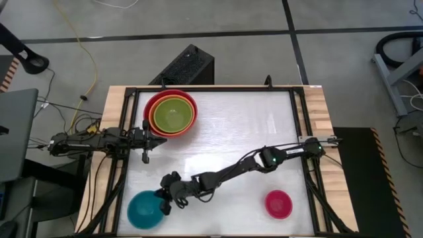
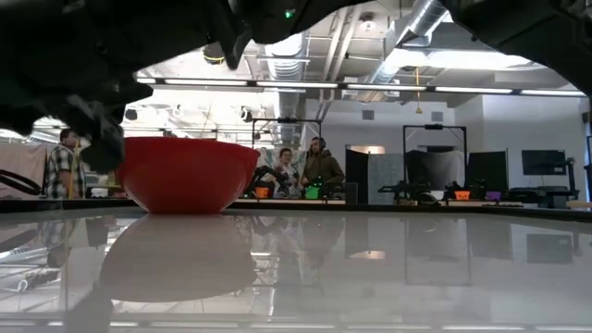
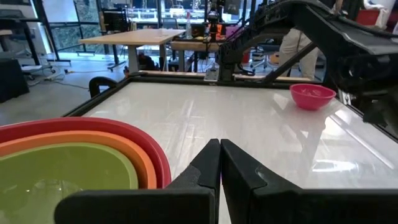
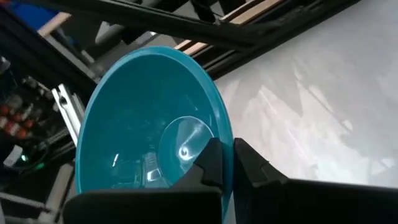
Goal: Nest bowls inside each other
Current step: Stack the blue bowl on top of the green bowl
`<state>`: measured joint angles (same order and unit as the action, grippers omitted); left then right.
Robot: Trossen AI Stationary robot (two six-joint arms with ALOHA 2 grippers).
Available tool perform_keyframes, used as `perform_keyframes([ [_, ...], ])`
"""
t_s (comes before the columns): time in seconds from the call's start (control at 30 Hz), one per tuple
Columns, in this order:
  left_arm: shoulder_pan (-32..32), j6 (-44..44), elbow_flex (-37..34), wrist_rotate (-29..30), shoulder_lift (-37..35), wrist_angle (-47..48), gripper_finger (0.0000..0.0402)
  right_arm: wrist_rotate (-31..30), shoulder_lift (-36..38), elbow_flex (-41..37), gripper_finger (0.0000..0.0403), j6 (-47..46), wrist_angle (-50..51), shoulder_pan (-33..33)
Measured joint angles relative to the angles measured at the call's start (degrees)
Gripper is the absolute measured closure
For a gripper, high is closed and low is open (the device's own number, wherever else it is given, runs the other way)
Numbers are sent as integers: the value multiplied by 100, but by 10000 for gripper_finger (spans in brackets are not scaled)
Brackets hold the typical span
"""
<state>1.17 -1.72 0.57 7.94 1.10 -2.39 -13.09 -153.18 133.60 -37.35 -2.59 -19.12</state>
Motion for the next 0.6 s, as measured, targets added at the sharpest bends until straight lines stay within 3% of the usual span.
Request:
perform_keyframes([
  [0.17, 0, -1, 0, 1, 0, -2, 401, 316, 504, -2, 387, 364, 852, 239],
  [0.3, 0, 0, 0, 0, 0, -2, 401, 383, 1141, 4, 387, 752, 2294, 364],
  [0.43, 0, -1, 1, 0, 0, 0, 401, 204, 1728, 4, 387, 896, 4120, 348],
  [0.6, -1, -1, 1, 0, 0, -1, 401, -274, 2526, 0, 387, 934, 5426, 403],
])
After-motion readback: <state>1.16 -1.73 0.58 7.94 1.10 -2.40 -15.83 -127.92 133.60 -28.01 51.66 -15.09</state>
